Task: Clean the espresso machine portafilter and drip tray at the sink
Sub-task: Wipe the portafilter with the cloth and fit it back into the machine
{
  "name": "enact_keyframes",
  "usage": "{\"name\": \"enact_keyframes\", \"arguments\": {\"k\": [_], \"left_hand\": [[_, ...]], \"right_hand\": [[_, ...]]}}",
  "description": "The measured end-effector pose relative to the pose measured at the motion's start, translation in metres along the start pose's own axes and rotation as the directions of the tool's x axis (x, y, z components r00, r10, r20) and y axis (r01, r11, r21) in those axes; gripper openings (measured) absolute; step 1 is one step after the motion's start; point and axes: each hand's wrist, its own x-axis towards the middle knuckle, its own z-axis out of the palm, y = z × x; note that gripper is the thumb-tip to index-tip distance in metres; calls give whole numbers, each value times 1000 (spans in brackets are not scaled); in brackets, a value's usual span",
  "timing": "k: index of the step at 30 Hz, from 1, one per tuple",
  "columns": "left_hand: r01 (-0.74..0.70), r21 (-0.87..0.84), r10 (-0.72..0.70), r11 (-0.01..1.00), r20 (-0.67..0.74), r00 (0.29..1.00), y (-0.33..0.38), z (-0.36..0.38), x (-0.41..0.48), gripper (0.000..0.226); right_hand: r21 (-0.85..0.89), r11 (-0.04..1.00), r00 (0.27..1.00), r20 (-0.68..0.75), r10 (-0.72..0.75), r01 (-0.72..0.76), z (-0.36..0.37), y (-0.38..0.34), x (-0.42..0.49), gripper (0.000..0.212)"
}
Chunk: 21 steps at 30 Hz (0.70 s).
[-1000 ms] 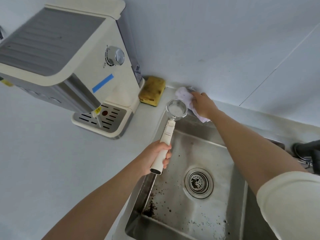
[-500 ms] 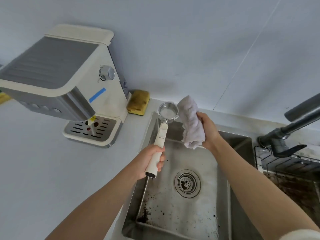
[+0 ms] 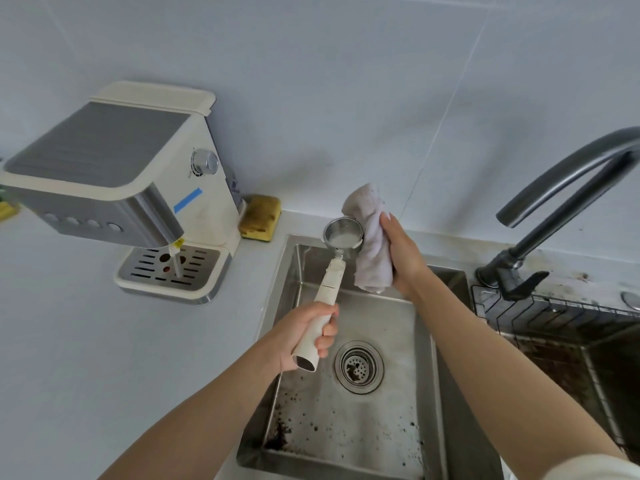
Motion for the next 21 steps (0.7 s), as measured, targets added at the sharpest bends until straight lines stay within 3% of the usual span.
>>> {"name": "enact_keyframes", "arguments": {"k": [4,9,12,14,17,21], "left_hand": [[-38,-30,39,999,28,999,8,7,-5,12],[-20,-28,22,999,79,997,11,15,-5,7],[22,-37,-18,999,99,995,8,20,-3,7],[43,-35,-39,998,107,994,8,21,-3,8],[60,29,-62,998,91,994,9,17,-4,10],[54,317,-71,947,43,997,14,-1,-9,17]], "right_hand": [[102,994,994,-107,40,-29,-4,1,-9,33],[-89,995,993,-103,-50,41,18,8,-20,40],[-193,963,968,-134,-214,186,32,8,-23,22],[-210,957,957,-168,-238,201,35,5,-22,21],[-234,961,963,-188,-194,148,30,-1,-20,30],[-197,978,995,-85,55,-71,8,-12,-19,38]]}}
